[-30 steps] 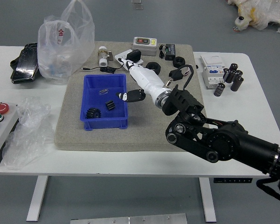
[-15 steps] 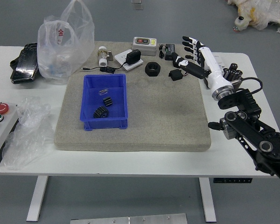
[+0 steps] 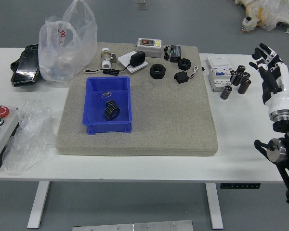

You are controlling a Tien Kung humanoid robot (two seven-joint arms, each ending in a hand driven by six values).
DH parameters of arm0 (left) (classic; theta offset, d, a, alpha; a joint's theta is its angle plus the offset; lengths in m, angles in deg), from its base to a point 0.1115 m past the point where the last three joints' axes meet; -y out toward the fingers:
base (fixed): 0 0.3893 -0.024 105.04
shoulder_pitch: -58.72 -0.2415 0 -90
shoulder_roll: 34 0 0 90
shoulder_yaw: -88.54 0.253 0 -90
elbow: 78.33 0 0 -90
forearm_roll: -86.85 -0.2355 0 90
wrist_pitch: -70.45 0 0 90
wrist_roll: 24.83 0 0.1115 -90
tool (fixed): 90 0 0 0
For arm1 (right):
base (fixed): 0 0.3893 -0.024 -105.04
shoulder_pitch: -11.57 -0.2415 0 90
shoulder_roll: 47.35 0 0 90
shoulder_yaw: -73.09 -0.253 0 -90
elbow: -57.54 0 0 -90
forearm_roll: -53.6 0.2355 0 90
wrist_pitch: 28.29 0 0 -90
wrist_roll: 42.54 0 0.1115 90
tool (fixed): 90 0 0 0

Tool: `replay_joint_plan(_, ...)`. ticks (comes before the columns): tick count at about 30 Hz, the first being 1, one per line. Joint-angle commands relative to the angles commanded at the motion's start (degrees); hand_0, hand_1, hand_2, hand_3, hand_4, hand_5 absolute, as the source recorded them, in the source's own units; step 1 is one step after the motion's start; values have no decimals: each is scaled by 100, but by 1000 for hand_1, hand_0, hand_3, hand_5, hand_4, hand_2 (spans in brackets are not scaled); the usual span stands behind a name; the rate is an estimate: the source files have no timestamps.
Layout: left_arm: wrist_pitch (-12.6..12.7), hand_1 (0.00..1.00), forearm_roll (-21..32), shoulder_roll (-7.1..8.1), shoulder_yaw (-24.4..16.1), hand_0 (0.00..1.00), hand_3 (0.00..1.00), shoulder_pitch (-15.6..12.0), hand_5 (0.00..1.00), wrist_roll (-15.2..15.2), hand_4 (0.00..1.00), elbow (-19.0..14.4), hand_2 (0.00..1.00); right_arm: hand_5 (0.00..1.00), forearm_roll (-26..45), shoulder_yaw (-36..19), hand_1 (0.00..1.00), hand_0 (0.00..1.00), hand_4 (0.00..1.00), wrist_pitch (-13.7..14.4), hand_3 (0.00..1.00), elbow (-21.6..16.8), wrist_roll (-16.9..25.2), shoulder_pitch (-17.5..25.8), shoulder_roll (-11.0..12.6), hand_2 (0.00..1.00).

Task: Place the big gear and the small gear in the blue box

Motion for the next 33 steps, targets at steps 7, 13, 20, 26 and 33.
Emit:
replay_joint_plan(7, -15, 616, -24, -26, -16, 643, 646, 28, 301, 0, 650, 0, 584, 478, 70, -159, 798, 752, 755, -89, 749, -43, 127, 73, 27, 807)
replay_joint_plan(13, -24, 616, -115, -34, -89, 643, 647, 40, 300, -35, 651, -4, 585, 485, 104, -123, 798, 756, 756, -133, 744, -64, 229, 103, -20, 806)
replay_joint_plan(20, -61, 616, -198, -43, -91, 643, 647, 117, 301, -16, 651, 10, 585, 501, -82, -241, 794, 754, 757, -139, 737, -167, 261, 226, -18, 797)
replay_joint_plan(26, -80, 616, -190, -20, -44, 643, 647, 162, 302, 33, 651, 29, 585, 504, -911, -401, 788, 758, 756, 40, 731, -405, 80, 312, 37, 790)
replay_joint_plan(33, -85, 583, -115, -34, -9, 643, 647, 110, 302, 37, 651, 34, 565, 511, -1382, -462, 750, 751, 752, 46, 711, -418, 168, 431, -13, 754)
